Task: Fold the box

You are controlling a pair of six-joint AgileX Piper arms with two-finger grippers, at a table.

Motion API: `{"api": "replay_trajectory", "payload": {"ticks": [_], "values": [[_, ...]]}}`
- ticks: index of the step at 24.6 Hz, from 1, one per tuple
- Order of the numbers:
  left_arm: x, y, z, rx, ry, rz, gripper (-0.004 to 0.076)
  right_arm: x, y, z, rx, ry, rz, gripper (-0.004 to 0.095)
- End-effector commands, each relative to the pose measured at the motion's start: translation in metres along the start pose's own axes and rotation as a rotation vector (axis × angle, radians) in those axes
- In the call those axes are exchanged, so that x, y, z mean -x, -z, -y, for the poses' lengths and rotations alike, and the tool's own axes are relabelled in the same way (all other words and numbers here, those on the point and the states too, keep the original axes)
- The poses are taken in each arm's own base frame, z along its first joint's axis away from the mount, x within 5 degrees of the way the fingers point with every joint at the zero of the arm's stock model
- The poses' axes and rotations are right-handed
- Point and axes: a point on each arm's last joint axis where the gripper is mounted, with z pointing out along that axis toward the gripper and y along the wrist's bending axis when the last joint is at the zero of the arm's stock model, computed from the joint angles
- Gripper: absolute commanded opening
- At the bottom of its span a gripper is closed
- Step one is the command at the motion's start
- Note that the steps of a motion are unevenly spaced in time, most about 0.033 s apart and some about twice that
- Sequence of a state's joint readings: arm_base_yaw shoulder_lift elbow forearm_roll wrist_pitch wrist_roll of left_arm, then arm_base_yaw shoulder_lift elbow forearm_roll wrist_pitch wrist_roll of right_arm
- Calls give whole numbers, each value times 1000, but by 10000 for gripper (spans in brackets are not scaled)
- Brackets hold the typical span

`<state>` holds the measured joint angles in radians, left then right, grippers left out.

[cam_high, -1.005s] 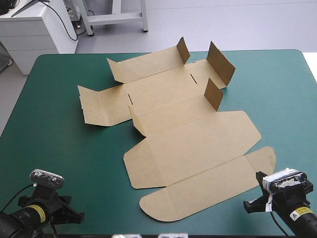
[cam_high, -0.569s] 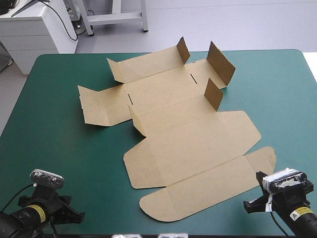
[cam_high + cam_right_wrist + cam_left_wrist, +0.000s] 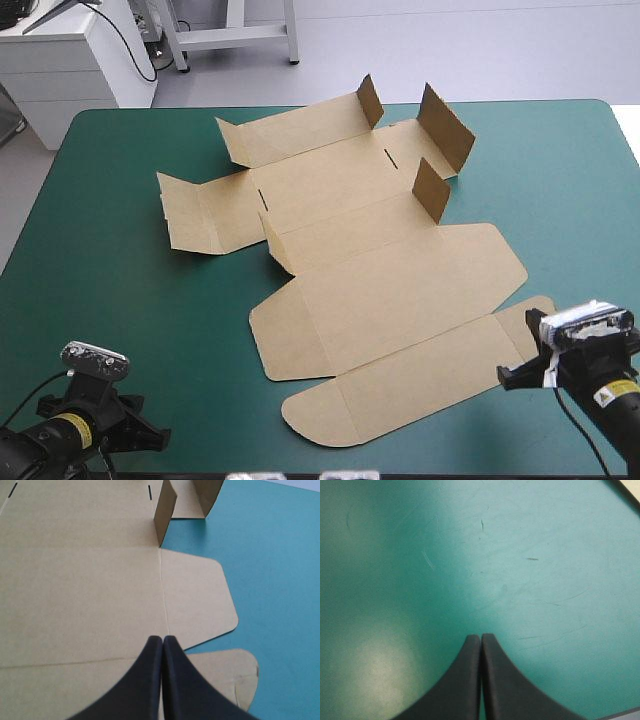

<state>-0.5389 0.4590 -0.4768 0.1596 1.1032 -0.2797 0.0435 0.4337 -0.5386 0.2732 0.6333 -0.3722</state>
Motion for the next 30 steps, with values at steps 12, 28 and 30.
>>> {"api": "replay_trajectory", "payload": {"ticks": [12, 28, 30], "values": [[8, 5, 0, -6, 9, 56, -8, 155, -121, 46, -29, 14, 2, -21], [8, 5, 0, -6, 12, 56, -8, 178, -242, 66, 61, 22, -214, -18], [8, 5, 0, -6, 12, 56, -8, 181, -256, 65, 107, 3, -246, 8]]}}
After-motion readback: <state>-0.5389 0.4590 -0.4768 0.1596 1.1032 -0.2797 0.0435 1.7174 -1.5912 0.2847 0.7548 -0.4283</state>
